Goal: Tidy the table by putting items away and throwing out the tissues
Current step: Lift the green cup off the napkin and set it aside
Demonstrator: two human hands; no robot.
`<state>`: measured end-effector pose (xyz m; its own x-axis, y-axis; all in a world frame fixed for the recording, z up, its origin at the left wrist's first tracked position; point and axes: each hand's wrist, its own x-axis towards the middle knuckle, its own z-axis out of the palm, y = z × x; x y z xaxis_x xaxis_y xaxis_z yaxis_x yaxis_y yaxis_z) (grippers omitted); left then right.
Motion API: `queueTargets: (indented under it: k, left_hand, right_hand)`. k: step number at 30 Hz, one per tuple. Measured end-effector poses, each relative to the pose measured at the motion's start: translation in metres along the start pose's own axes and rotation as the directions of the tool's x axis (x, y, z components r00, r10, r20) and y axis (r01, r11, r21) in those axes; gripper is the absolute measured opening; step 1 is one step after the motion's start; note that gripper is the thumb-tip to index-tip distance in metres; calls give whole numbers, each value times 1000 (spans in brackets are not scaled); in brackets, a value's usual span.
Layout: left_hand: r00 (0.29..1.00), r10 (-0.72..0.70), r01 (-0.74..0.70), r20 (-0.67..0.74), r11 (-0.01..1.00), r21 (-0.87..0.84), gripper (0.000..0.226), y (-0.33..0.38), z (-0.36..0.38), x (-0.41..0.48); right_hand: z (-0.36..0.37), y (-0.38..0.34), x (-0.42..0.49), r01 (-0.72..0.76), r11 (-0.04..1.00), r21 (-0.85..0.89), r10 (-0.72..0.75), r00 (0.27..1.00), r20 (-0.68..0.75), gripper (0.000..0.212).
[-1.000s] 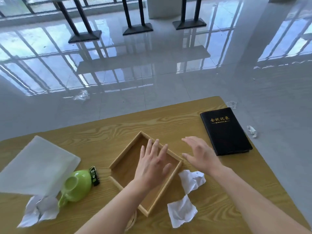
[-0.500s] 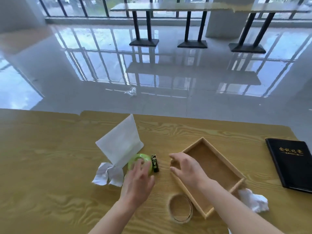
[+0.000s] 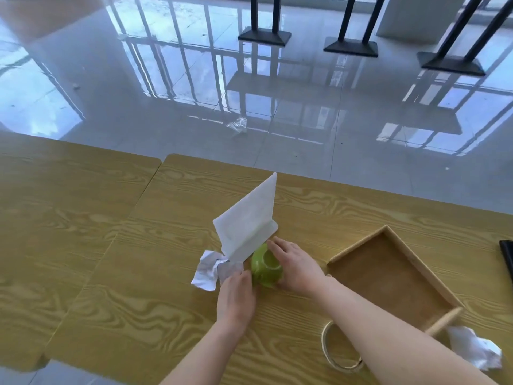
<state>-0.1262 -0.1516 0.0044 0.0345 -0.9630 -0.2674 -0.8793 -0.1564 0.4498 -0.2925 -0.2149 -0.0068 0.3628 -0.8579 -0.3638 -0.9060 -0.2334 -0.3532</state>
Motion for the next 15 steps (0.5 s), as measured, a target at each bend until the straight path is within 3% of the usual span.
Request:
queueTargets:
  k: [6, 10, 13, 15]
  left_hand:
    - [1000, 16, -17, 21, 999, 45, 17, -3, -2, 5]
    - [992, 111, -112, -62, 993, -22, 18, -1, -10, -2]
    - [995, 32, -50, -90, 979, -196, 22, 5, -16, -10]
    - [994, -107, 103, 18, 888, -448, 25, 6, -20, -14]
  right_hand:
    - [-1, 2, -2, 52, 998, 19, -51, 998, -24, 107]
    - [-16, 2, -22, 50, 992, 112, -43, 997, -67, 107]
    - [-27, 3, -40, 70, 970, 235, -41, 991, -128, 92]
    - [-33, 7, -50, 83, 942, 325, -35, 988, -150, 79]
